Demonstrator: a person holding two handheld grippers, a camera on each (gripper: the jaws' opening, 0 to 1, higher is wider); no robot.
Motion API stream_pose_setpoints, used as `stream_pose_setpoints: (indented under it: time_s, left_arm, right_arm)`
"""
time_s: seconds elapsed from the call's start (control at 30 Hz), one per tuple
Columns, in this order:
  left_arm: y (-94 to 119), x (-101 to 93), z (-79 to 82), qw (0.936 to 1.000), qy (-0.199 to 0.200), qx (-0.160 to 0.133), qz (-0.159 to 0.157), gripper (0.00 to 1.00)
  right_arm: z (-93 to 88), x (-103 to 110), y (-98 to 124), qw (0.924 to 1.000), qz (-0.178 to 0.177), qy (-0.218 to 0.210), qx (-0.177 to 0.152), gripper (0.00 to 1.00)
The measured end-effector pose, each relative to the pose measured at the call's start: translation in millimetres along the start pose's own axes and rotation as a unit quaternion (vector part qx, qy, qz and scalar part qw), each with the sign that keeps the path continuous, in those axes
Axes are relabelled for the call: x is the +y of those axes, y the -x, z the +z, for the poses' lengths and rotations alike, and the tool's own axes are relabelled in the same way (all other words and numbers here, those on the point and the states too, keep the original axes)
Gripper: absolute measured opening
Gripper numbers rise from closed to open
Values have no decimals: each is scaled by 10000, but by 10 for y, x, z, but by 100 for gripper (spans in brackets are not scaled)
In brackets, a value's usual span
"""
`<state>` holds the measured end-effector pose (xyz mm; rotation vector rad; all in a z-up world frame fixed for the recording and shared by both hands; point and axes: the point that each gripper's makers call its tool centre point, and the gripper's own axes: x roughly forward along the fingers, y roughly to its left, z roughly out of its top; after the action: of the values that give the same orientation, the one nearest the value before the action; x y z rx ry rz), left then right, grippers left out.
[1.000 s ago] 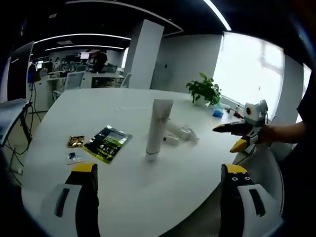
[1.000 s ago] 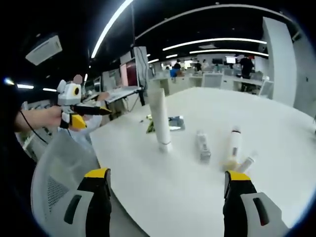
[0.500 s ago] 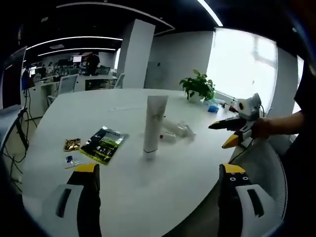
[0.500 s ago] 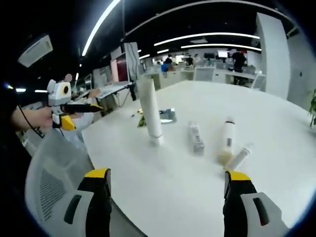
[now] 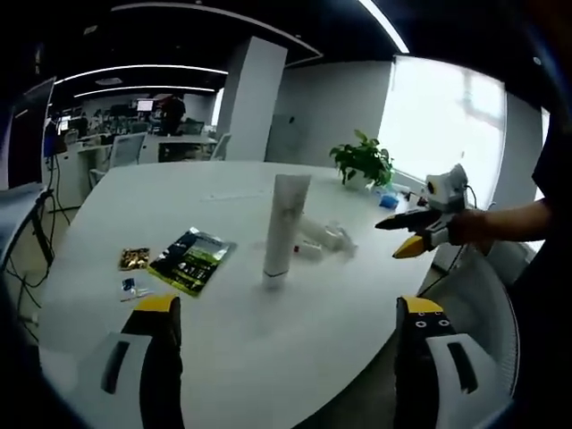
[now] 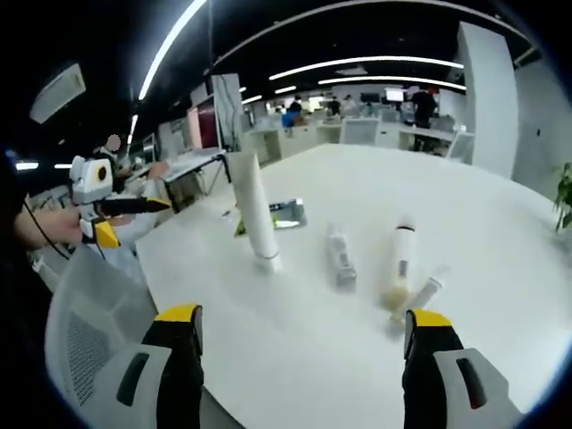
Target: Arrange the skincare products in the storage area until every visible bottle or jar stands upright without overlapping.
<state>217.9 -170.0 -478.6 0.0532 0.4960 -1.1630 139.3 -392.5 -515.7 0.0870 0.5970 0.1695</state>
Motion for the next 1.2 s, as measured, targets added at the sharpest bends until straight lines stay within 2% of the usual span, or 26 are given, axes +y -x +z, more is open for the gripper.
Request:
stream_pose_setpoints:
  time_s: [0.2,0.4,0.57,0.73,0.93,1.2]
  left_arm:
    - [-32,34,-18,10000,52,21,-6,92]
    - [-51,8,-10,10000,66,5,-43,92]
    - [-52,-13,-10,9999,69,33,-72,92]
    - [-70,-32,12,9999,25,72,-91,93]
    - [-91,0,58,9999,147,3,-84,94]
    - [-131,-4,-21,9997,99,150,-137,94]
  right_arm:
    - [76,-205,-39,9999,-108,-104,-63,94]
    - [83,-375,-101,9997,-208,-100,52,91]
    - [188,-556,-208,9994,-315,-153,65,90]
    - [285,-656,-317,9990,-403,-164,54,89]
    - [297,-747,-442,9988,-433,-192,154,87]
    - [304,-849,-516,9983,-470,-171,295,86]
